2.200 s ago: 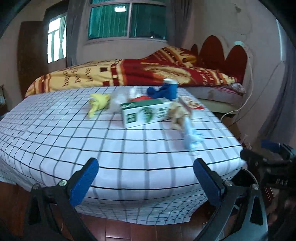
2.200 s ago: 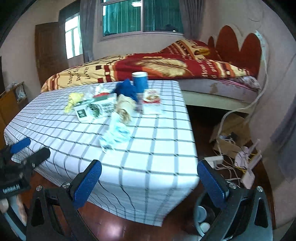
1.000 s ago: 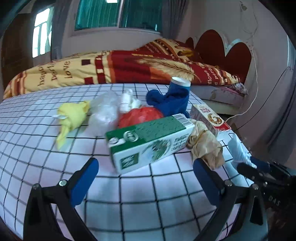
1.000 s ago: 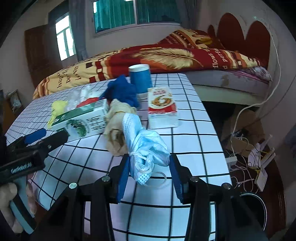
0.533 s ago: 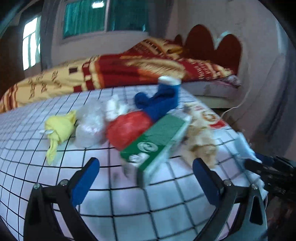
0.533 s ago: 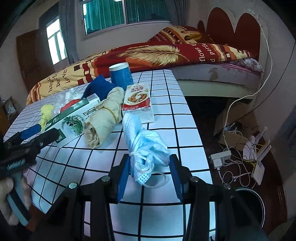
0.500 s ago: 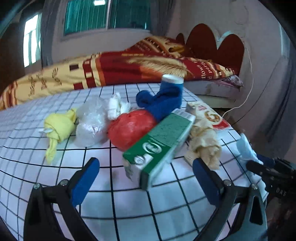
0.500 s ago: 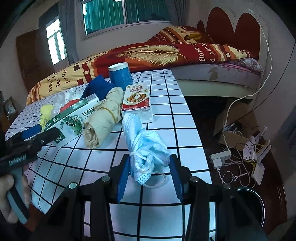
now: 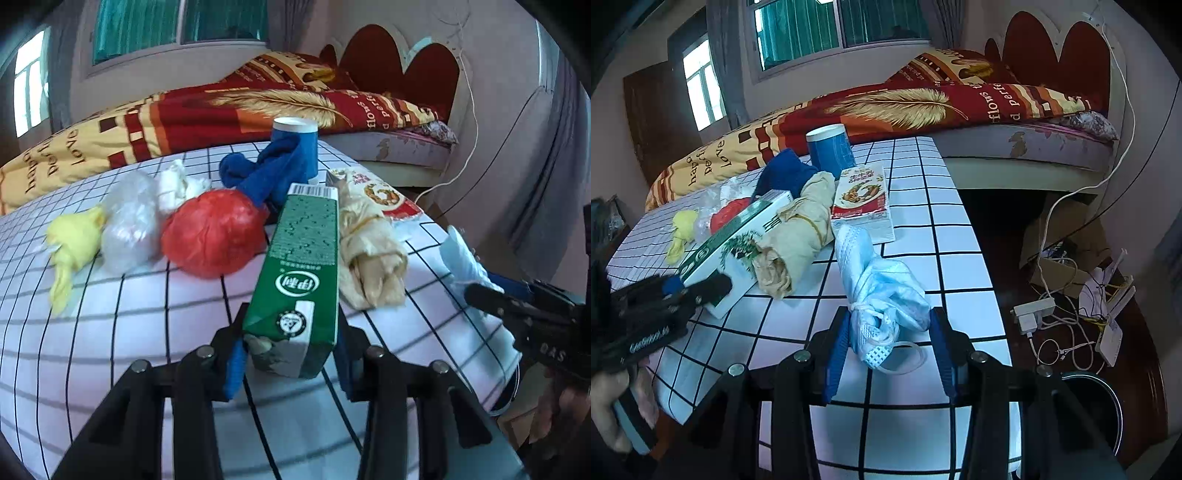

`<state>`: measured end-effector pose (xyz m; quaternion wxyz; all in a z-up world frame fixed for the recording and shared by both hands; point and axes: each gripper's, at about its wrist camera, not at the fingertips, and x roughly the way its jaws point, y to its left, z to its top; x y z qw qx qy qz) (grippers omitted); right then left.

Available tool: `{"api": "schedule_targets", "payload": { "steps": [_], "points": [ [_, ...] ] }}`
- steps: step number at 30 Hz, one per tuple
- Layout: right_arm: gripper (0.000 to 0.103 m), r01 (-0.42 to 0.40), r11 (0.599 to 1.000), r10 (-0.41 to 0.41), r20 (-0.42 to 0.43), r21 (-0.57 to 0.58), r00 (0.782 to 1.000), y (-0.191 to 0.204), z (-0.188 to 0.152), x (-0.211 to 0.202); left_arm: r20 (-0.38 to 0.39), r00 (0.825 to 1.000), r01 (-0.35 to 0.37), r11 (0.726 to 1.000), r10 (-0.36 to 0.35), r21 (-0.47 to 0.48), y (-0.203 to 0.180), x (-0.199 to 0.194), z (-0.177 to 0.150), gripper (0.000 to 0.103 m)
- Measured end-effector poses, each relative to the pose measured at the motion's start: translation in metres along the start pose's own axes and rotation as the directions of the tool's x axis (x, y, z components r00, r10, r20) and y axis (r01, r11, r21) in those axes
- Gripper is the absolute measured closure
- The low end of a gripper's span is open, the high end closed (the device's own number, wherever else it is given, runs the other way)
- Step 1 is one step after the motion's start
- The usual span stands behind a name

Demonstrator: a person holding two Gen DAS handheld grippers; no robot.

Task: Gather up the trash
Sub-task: 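Grasp the blue face mask with the right tool while the left tool grasps the green carton, then carry the mask and carton over the bin and open both tools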

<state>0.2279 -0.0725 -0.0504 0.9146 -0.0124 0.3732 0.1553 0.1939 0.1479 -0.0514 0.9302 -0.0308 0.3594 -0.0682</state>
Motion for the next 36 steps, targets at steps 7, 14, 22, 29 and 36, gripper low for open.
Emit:
{"api": "schedule_targets", "payload": {
  "steps": [7,14,22,29,36],
  "points": [
    [0.057,-0.020,1.000,0.020,-0.002,-0.016,1.000,0.010,-0.004,-0.005,0.017,0.996,-0.087,0.996,0.087,-0.009,-0.010,-0.011,-0.018,0.053],
    [0.057,-0.016,0.999,0.017,0.012,-0.049,1.000,0.015,-0.007,-0.020,-0.005,0.998,-0.063,0.997,0.063,-0.038,-0.008,-0.002,-0.010,0.064],
    [0.057,0.003,0.999,-0.001,0.047,-0.052,0.999,0.000,-0.014,-0.052,0.077,0.995,-0.070,0.997,0.071,-0.012,-0.024,-0.042,-0.013,0.065],
    [0.057,0.029,0.999,-0.027,0.077,-0.022,0.997,-0.031,-0.029,-0.087,0.093,0.996,-0.021,0.999,0.017,0.033,-0.059,-0.063,-0.024,0.065],
    [0.057,0.067,0.998,-0.068,0.090,0.012,0.994,-0.067,-0.048,-0.116,0.082,0.995,0.048,0.995,-0.054,0.084,-0.105,-0.064,-0.033,0.065]
  ]
}}
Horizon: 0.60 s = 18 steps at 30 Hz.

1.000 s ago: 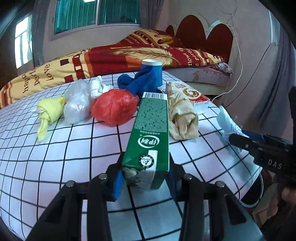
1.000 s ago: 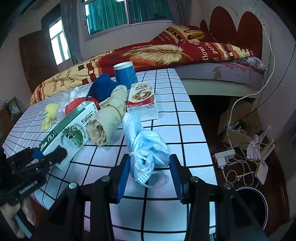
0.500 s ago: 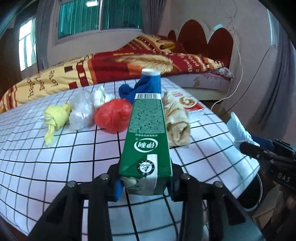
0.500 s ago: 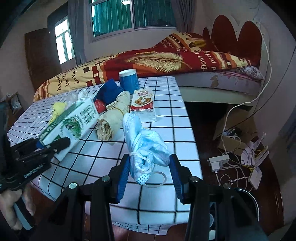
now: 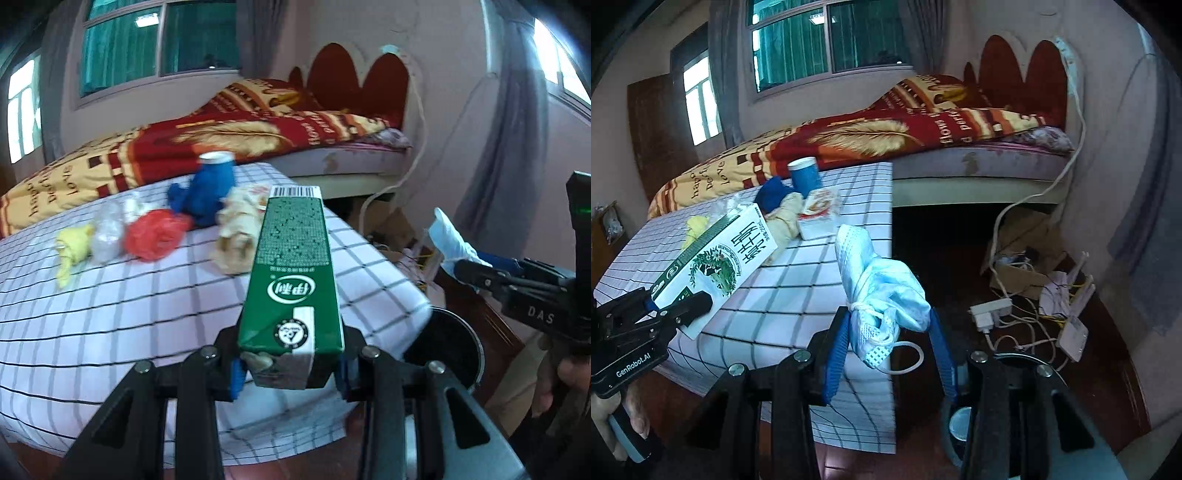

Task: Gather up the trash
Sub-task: 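Carry the mask and carton over the bin and open both tools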

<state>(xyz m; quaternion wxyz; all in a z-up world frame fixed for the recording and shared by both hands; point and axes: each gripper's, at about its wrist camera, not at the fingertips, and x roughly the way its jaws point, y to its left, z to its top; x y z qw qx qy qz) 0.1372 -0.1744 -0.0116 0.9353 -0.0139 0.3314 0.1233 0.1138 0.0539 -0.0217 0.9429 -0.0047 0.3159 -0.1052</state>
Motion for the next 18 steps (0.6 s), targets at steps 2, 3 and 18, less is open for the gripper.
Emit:
{"api": "schedule_targets", "payload": {
  "steps": [2,3,18],
  "points": [
    [0.057,0.020,1.000,-0.020,-0.004,0.012,1.000,-0.014,-0.005,-0.006,-0.006,1.000,0.026,1.000,-0.026,0.015,-0.013,0.003,-0.001,0.065],
    [0.057,0.029,0.999,-0.029,-0.004,0.017,1.000,-0.019,-0.007,-0.008,-0.010,0.999,0.041,0.999,-0.041,0.025,-0.021,0.005,-0.001,0.065],
    [0.057,0.143,0.983,-0.138,-0.044,0.114,0.989,-0.112,-0.053,-0.047,-0.085,0.971,0.235,0.963,-0.225,0.133,-0.127,0.028,-0.014,0.065]
  ]
}}
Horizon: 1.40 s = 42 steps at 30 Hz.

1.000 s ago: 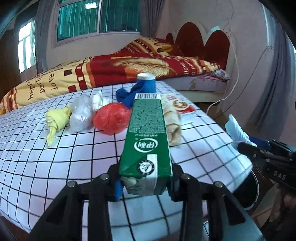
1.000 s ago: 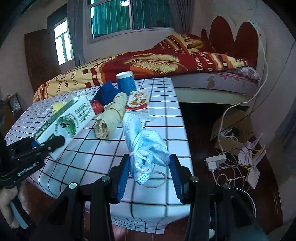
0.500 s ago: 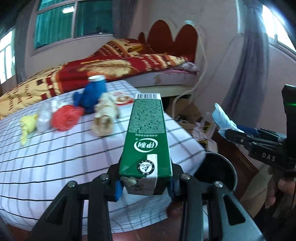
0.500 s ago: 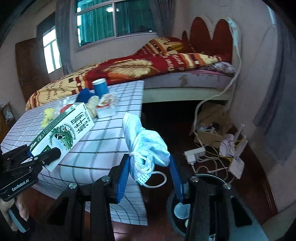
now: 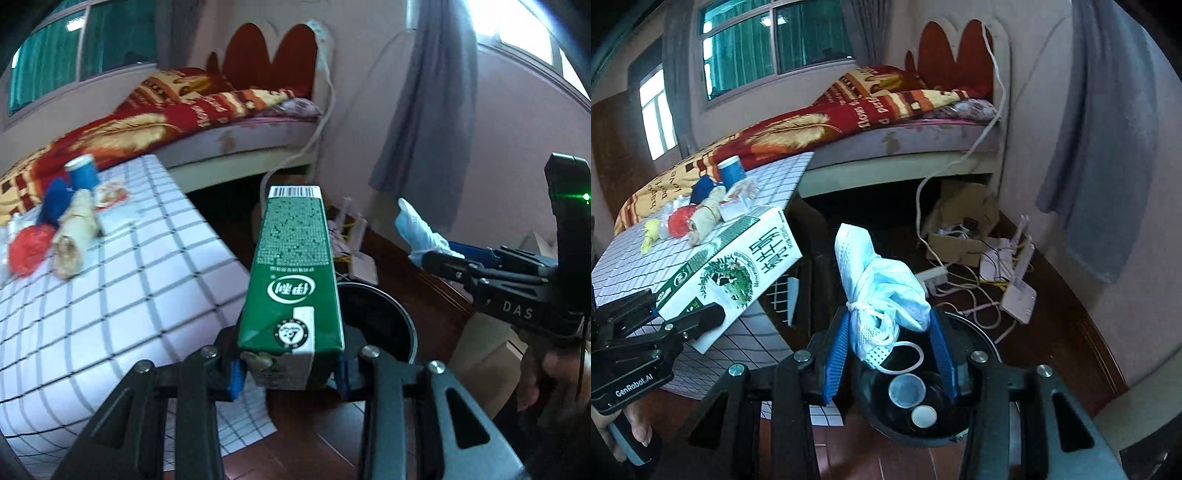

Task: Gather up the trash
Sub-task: 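Carry the mask and carton over the bin and open both tools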

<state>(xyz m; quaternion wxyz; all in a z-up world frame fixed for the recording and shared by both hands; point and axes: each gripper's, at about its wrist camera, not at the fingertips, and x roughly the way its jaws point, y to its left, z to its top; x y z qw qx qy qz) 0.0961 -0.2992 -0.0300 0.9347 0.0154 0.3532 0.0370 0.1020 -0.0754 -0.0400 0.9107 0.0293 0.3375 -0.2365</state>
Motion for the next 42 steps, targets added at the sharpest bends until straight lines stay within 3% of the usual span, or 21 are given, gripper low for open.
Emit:
{"api": "schedule_targets", "payload": {
  "steps": [16,28,32,33,34,35,36,39,42],
  "points": [
    [0.057,0.061,0.997,-0.051,-0.164,0.055,0.985,-0.066,-0.061,0.040,-0.166,0.981,0.105,0.994,-0.099,0.027,-0.050,0.058,-0.029,0.065],
    [0.057,0.034,0.999,-0.033,-0.292,0.000,0.956,-0.071,-0.095,0.092,-0.288,0.947,0.136,0.990,-0.144,-0.046,-0.053,0.120,-0.046,0.065],
    [0.056,0.014,0.999,-0.023,-0.321,-0.031,0.947,-0.067,-0.098,0.109,-0.332,0.923,0.182,0.980,-0.197,-0.076,-0.053,0.140,-0.051,0.064],
    [0.045,0.013,0.999,-0.029,-0.330,-0.052,0.943,-0.066,-0.098,0.115,-0.336,0.922,0.170,0.981,-0.191,-0.091,-0.051,0.144,-0.052,0.054],
    [0.033,0.053,0.995,-0.080,-0.334,-0.090,0.939,-0.066,-0.101,0.124,-0.338,0.928,0.134,0.987,-0.158,-0.093,-0.049,0.149,-0.053,0.029],
    [0.002,0.094,0.990,-0.125,-0.340,-0.107,0.932,-0.068,-0.105,0.129,-0.335,0.934,0.099,0.991,-0.124,-0.091,-0.047,0.150,-0.054,0.020],
    [0.000,0.107,0.989,-0.138,-0.358,-0.104,0.924,-0.073,-0.110,0.135,-0.328,0.940,0.069,0.993,-0.096,-0.094,-0.044,0.149,-0.055,0.016],
    [0.000,0.161,0.984,-0.179,-0.414,-0.079,0.892,-0.091,-0.121,0.142,-0.354,0.933,0.042,0.996,-0.069,-0.082,-0.038,0.145,-0.061,0.009],
    [0.000,0.176,0.983,-0.180,-0.405,-0.049,0.896,-0.097,-0.118,0.134,-0.343,0.938,0.025,0.997,-0.047,-0.068,-0.038,0.139,-0.063,0.004]
  ]
}}
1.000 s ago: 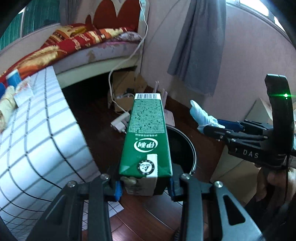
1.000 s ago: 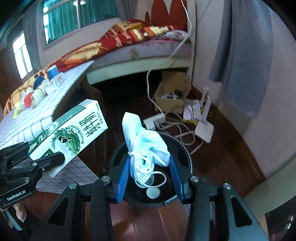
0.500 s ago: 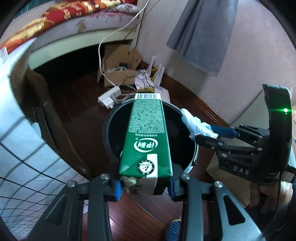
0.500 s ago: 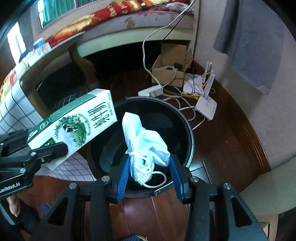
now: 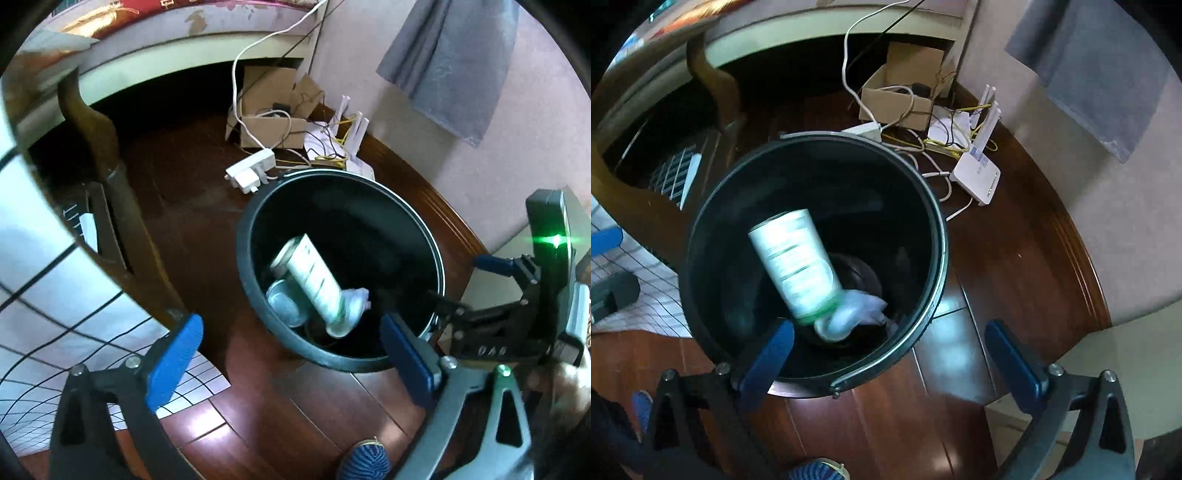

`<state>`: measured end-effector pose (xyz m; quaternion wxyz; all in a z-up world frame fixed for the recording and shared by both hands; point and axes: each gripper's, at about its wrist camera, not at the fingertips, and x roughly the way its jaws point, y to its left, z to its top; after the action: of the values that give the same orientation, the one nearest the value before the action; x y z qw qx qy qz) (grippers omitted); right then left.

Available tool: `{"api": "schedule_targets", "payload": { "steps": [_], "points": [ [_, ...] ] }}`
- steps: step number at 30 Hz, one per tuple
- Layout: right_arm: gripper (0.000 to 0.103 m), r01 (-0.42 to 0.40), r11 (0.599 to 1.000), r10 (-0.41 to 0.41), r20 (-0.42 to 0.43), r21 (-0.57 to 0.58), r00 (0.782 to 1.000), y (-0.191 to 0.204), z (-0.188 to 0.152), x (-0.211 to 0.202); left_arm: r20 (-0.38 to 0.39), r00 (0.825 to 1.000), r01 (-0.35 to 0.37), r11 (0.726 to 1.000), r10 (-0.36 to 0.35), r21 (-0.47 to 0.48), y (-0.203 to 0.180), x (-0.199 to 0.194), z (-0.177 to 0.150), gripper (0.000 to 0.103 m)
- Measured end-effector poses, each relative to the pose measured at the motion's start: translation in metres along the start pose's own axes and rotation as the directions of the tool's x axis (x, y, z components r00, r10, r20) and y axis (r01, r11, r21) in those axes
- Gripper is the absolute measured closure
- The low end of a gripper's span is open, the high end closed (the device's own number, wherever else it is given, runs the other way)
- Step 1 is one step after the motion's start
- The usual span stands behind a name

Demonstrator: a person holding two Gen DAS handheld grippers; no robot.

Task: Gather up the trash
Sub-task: 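Carry the mask and carton over the bin and open both tools, then move both tools back over the table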

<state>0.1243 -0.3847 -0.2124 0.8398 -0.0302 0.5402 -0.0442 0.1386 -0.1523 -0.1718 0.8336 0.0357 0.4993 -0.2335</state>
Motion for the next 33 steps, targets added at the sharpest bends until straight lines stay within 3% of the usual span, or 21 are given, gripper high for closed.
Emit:
{"api": "schedule_targets", "payload": {
  "steps": [9,18,28,33],
  "points": [
    [0.000,-0.013,0.997,0.007,0.092,0.074,0.996,-0.002,0.008,-0.050,0.083,0.996,-0.035,0.999,0.034,0.007,-0.003,-0.039,0.000,0.003],
    [0.000,-0.055,0.990,0.033,0.175,0.126,0.984,0.009,0.016,-0.103,0.183,0.979,-0.099,0.995,0.094,0.016,0.002,-0.091,0.004,0.001],
    [0.000,-0.113,0.992,0.094,0.287,0.049,0.953,0.050,0.028,-0.148,0.266,0.955,-0.121,0.992,0.128,-0.044,0.026,-0.142,0.002,0.001],
    [0.000,-0.145,0.989,0.136,0.362,-0.001,0.922,0.081,0.044,-0.170,0.333,0.928,-0.132,0.984,0.165,-0.119,0.055,-0.177,-0.008,0.001]
  ]
}}
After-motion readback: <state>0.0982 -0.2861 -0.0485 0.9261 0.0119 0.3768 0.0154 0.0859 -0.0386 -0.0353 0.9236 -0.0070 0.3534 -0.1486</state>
